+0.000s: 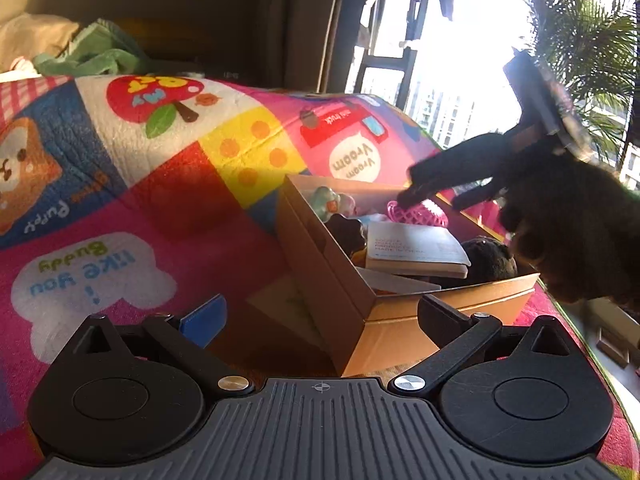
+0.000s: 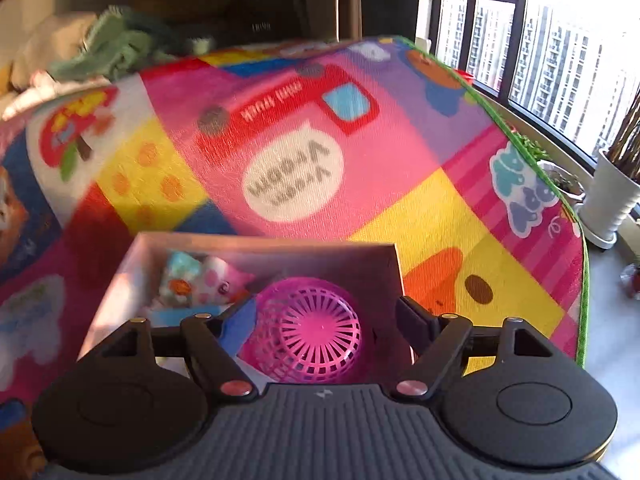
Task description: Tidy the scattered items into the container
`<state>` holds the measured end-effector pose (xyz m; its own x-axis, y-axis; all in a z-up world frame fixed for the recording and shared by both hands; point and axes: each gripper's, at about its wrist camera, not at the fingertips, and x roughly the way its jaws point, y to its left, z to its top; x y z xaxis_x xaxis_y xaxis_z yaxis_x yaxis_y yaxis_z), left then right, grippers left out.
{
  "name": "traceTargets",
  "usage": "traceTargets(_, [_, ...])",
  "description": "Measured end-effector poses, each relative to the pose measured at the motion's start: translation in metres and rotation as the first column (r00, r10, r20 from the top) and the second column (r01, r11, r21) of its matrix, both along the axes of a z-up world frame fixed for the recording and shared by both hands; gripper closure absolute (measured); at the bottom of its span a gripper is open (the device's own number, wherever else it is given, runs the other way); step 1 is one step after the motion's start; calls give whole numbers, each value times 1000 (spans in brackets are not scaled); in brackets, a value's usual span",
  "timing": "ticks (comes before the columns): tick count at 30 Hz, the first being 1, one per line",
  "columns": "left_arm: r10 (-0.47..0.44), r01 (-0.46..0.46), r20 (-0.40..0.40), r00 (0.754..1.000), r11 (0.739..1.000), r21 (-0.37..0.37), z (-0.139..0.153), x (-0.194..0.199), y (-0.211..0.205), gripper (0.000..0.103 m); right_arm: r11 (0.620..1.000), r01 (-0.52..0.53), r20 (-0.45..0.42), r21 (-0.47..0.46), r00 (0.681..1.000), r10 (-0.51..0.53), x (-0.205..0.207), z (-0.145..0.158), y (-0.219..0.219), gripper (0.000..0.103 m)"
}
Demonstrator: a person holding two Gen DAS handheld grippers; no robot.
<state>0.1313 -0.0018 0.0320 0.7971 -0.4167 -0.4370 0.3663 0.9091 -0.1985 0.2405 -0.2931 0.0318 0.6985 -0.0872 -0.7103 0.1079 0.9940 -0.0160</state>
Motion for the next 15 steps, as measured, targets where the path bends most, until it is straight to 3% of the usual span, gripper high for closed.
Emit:
traceTargets(3, [-1, 0, -5, 1000, 1000, -6, 0, 1, 1, 0, 998, -17, -31, 55, 999, 19, -3, -8, -1, 36])
traceTargets(6, [2, -2, -5, 1000, 1000, -4, 0, 1, 1, 0, 1000, -20, 2, 16, 1000, 19, -13, -2, -2, 39])
traceTargets(9, [0, 0, 0, 1000, 1000, -5, 0, 0, 0, 0, 998, -8, 128, -63, 992, 16, -31, 26, -1, 40])
traceTargets(12, [-1, 1, -5, 1000, 1000, 1, -1, 1, -1, 0, 980, -1, 292, -201, 955, 61, -56, 65, 10, 41])
traceTargets(15, [2, -2, -10, 1000, 1000, 9, -3, 2, -2, 0, 957, -27, 367, -290, 920, 137, -77, 94, 25, 41])
